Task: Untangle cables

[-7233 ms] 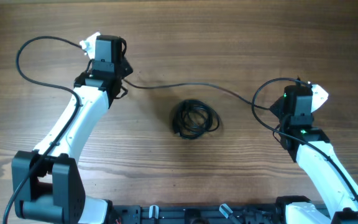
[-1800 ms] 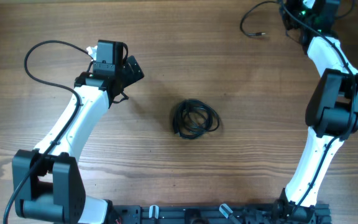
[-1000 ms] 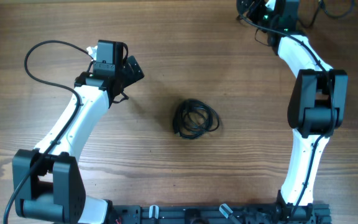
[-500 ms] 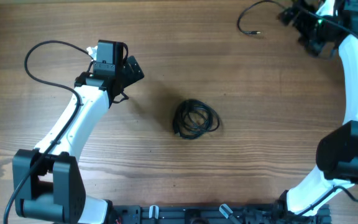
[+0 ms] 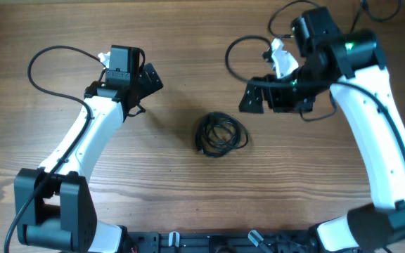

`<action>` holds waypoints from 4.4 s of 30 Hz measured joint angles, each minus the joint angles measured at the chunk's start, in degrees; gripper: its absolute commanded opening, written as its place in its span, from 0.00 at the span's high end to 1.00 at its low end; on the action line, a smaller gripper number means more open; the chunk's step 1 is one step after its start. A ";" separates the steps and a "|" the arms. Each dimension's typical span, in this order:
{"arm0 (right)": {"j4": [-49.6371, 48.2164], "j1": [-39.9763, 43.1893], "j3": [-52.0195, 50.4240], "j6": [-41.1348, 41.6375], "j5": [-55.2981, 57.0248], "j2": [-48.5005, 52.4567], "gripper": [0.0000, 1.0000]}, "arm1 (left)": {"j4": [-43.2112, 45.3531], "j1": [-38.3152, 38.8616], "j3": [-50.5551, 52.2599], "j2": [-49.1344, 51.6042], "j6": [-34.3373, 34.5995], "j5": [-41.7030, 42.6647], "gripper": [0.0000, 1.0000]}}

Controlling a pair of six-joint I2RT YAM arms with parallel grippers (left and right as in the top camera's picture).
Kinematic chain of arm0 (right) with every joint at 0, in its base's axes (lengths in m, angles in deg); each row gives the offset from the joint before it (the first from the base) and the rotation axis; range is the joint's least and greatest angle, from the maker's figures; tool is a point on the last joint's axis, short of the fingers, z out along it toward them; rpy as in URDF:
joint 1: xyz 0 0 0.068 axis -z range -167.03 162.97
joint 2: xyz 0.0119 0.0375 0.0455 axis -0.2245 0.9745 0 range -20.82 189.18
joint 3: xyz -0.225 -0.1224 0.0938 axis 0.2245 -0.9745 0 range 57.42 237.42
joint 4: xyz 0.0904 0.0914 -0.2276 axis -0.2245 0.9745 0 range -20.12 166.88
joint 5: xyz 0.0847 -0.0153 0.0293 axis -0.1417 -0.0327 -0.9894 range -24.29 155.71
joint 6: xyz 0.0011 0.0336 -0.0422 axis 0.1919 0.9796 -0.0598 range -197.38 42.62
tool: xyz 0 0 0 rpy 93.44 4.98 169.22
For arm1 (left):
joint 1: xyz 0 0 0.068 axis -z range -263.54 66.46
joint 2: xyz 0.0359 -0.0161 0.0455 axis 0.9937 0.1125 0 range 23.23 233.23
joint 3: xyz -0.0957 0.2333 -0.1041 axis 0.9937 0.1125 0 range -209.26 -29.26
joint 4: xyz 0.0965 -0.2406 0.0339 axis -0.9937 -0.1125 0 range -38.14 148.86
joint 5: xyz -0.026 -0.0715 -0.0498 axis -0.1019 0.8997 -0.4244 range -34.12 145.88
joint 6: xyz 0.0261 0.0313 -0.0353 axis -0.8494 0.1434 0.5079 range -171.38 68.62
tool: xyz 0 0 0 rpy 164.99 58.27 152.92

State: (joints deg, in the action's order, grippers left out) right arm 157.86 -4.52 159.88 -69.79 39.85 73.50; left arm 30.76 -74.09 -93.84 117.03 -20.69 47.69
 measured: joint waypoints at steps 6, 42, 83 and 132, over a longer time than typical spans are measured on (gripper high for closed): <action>-8.72 -10.14 -5.64 1.66 5.11 -0.55 0.00 | 0.07 0.00 0.00 0.00 0.00 0.00 0.00; -45.68 -10.23 -36.02 2.49 4.94 7.89 0.67 | -29.07 0.24 -0.20 -0.07 -3.91 22.10 0.00; -49.07 -13.22 -40.50 -2.51 3.93 3.87 0.96 | -28.24 0.24 -0.20 -0.07 -3.78 21.51 0.00; -82.73 -13.22 -21.66 29.51 17.42 -21.75 0.96 | -27.89 0.24 -0.20 -0.09 -3.78 21.51 0.00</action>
State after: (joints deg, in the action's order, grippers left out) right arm 75.14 -17.75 138.22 -40.28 57.27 51.76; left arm 2.87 -73.85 -94.04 116.95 -24.47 69.20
